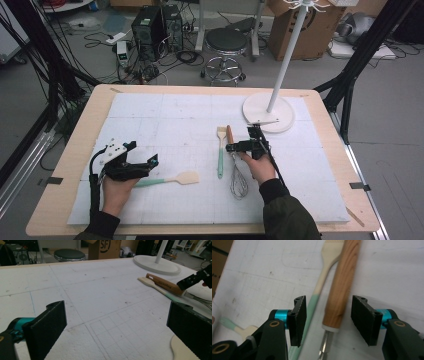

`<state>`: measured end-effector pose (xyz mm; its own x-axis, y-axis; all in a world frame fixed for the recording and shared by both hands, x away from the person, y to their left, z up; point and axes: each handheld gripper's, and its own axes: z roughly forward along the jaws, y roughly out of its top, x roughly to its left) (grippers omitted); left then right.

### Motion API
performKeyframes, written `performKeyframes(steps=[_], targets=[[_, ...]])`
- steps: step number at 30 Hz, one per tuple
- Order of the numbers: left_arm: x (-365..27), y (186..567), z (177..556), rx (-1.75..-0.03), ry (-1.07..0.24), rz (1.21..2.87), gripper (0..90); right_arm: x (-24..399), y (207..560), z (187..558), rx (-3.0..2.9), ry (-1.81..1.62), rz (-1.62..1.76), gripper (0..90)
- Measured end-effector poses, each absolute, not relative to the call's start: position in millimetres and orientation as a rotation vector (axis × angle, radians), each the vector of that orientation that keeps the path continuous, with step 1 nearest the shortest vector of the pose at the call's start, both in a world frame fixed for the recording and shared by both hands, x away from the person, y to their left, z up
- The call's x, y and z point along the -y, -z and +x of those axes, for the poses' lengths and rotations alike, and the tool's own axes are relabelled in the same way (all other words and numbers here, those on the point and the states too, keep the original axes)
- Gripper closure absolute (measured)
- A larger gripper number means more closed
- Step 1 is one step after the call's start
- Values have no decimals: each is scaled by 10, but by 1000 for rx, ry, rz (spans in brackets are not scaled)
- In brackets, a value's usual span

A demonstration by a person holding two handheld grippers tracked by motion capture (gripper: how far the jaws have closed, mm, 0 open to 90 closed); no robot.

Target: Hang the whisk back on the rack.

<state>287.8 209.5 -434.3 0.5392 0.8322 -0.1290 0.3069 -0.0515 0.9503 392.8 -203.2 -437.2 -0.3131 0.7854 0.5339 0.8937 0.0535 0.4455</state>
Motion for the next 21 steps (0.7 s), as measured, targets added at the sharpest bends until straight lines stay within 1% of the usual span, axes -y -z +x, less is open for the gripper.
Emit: performKeyframes(steps=[5,11,21], targets=[[-2130,4330,2836,-996,-580,1616,33,1928,4349,3969,2214,1026,-1780,497],[-2121,4324,2819,-1000,-584,1624,33,1873,4332,3952,2297,963,-1831,637],[-2117,4325,2814,-995,-577,1618,34,1816,4314,3968,2344,900,-1856,654]])
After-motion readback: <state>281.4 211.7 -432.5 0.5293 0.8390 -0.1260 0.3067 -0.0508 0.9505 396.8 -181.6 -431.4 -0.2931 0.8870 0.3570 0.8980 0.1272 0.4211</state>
